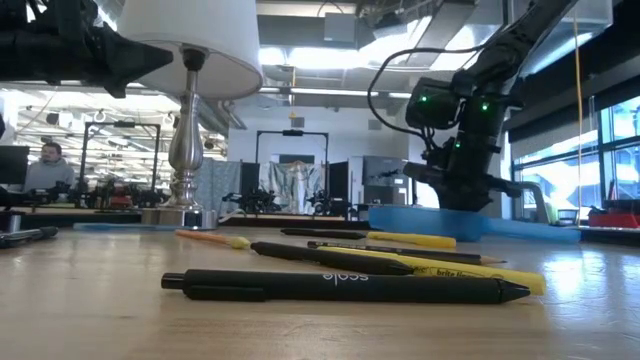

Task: Pick & place school supplies into a supply box
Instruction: Put the right black transparent pen into the blue supply box, then put the top yellow pen into the blue supply box

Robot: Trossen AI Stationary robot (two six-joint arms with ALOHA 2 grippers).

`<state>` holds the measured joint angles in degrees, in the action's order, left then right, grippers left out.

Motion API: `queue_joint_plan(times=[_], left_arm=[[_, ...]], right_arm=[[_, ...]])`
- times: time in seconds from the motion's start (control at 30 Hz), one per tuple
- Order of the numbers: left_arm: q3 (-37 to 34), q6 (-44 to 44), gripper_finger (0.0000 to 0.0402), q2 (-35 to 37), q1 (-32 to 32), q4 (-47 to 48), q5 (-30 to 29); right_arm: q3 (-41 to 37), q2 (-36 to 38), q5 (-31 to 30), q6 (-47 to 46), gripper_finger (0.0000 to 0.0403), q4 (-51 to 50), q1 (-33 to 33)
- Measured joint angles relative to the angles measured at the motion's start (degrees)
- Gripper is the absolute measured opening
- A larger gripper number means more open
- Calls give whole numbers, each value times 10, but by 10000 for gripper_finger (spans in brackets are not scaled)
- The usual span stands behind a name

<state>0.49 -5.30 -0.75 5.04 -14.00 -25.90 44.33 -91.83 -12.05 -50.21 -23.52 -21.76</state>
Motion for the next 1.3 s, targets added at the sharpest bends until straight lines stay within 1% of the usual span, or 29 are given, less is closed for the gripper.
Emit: queue_joint_plan(times=[0.13, 0.3, 0.43, 0.57, 0.7, 0.83, 0.87, 1.03, 1.17, 1.3], left_arm=[[0, 0, 4, 0, 0, 0, 0], [0, 0, 4, 0, 0, 0, -1], [0, 0, 4, 0, 0, 0, -1], [0, 0, 4, 0, 0, 0, -1], [0, 0, 4, 0, 0, 0, -1], [0, 0, 4, 0, 0, 0, -1], [0, 0, 4, 0, 0, 0, -1], [0, 0, 4, 0, 0, 0, -1], [0, 0, 4, 0, 0, 0, -1], [0, 0, 4, 0, 0, 0, -6]], right_arm=[[0, 0, 1, 10, 87, 0, 0], [0, 5, -1, 13, 117, -2, 0], [11, 31, -3, 60, 128, -12, 0], [43, 58, 0, 117, 129, -16, 0], [84, 68, 43, 185, 130, -13, 18], [95, 68, 90, 220, 130, -13, 68], [92, 68, 93, 216, 130, -13, 83], [78, 64, 91, 123, 130, -24, 156], [78, 57, 62, 115, 130, -24, 188], [78, 40, 41, 103, 129, -28, 202]])
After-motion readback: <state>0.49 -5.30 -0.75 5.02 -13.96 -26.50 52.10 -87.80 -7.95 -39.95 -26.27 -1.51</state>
